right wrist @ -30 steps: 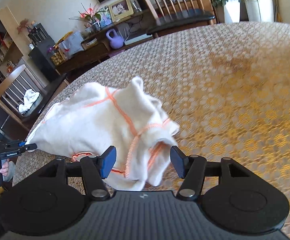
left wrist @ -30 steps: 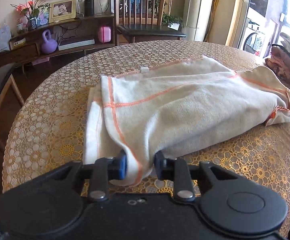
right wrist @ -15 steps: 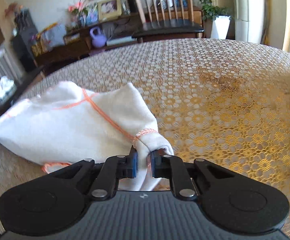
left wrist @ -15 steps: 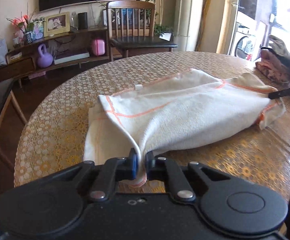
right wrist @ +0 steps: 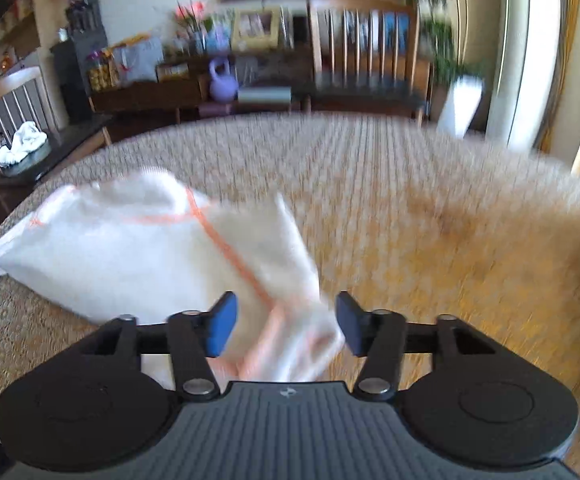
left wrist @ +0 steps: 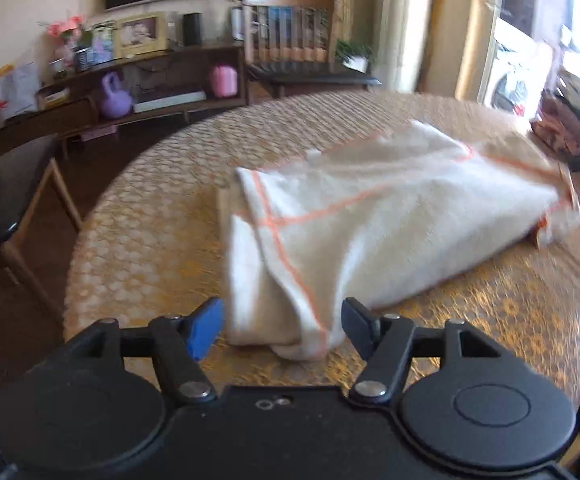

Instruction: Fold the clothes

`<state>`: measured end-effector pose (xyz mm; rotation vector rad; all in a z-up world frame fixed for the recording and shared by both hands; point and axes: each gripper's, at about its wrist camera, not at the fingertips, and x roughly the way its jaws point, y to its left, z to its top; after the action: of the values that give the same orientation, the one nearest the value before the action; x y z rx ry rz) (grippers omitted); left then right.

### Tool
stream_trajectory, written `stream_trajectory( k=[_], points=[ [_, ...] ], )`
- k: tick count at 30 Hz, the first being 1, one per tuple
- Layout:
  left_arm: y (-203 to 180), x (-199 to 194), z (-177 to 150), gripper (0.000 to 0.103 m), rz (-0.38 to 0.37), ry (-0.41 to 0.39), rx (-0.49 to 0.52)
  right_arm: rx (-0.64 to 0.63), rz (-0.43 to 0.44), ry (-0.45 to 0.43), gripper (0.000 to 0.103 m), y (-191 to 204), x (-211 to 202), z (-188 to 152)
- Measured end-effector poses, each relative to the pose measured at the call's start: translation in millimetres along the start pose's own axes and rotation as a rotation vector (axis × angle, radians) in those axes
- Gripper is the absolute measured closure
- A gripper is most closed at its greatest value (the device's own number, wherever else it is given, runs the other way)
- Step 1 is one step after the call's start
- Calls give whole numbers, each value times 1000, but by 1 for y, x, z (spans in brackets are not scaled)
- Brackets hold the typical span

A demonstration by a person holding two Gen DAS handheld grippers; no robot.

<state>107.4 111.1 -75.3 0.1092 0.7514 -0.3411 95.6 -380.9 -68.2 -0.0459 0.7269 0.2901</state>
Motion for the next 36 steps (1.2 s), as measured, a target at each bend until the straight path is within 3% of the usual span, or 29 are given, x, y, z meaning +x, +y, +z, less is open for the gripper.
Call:
stream_trajectory(
  k=[3, 9, 18, 21, 27, 36],
  points=[
    [9, 5, 5, 0, 13, 2, -52, -65, 12, -72, 46, 23, -10, 9],
    [12, 31, 18, 0, -4, 36, -105, -190, 130, -52, 46, 90, 28, 22],
    [-2, 46, 17, 0, 32, 72, -2, -326, 276, -7, 46, 177, 92, 39],
    [-3, 48, 17, 0, 36, 76, 0, -308, 307, -7, 46, 188, 103, 43],
    [-3, 48, 17, 0, 46, 71, 12, -294, 315, 79, 46, 192, 132, 32],
    [6, 47, 16, 0, 28, 72, -21, -229, 360, 62, 46, 174, 135, 20]
  ],
)
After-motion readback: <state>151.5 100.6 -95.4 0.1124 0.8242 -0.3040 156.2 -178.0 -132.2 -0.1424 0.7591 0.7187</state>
